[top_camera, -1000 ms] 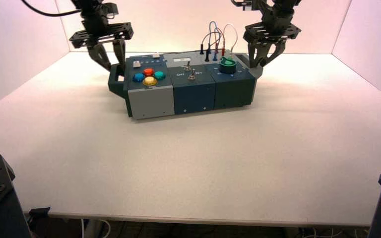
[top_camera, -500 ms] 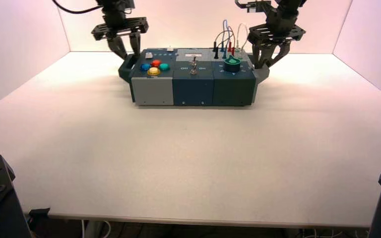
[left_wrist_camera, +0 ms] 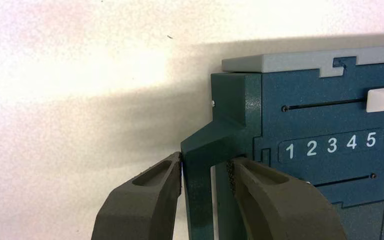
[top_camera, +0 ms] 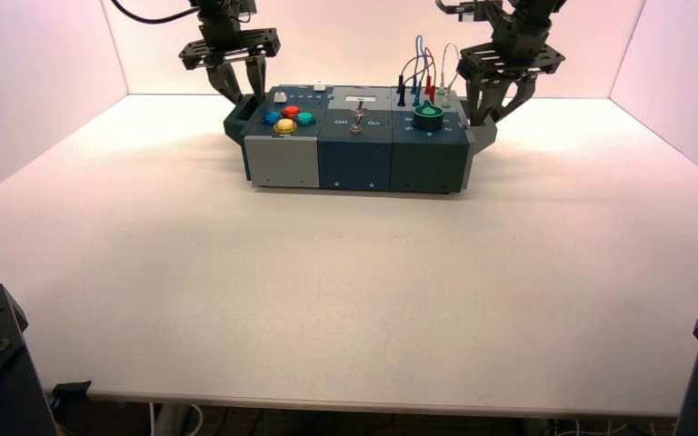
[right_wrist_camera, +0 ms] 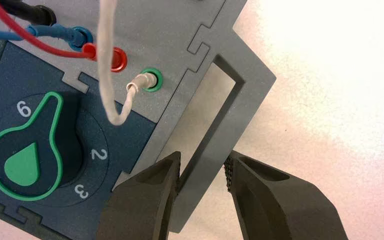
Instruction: Move the box away.
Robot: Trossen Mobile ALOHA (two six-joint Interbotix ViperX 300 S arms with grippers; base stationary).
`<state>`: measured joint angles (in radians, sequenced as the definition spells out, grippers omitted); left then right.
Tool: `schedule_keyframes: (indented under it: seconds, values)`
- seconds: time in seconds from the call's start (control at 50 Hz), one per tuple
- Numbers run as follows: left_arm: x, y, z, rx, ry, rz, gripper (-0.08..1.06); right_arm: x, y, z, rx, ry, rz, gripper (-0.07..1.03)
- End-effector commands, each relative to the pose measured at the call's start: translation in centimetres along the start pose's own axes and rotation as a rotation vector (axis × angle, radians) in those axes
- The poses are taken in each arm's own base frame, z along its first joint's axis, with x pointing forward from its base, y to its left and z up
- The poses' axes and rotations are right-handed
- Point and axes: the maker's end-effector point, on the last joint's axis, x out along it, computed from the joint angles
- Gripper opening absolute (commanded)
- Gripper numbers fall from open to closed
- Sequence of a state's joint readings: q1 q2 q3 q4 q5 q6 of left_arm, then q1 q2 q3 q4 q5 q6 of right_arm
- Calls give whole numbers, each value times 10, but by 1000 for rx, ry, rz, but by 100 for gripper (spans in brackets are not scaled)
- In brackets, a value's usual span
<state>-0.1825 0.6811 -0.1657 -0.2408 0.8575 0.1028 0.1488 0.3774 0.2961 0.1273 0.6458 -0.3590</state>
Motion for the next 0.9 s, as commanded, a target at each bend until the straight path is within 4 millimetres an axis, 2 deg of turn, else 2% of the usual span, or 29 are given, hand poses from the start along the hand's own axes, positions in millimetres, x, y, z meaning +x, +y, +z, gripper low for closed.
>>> schedule_keyframes:
  seconds: [0.02, 0.4, 0.64, 0.9]
  values:
    - [-5, -74, 1, 118, -25, -40, 51, -31, -3, 26, 0, -96, -22, 47]
    - [-16, -64, -19, 86, -47, -27, 53, -42, -4, 28, 3, -116, -28, 47]
    - [-28, -51, -18, 57, -95, -19, 61, -46, -4, 30, 0, -125, -30, 47]
    - [-38, -48, -18, 52, -113, -17, 62, -55, -4, 31, -1, -140, -34, 47]
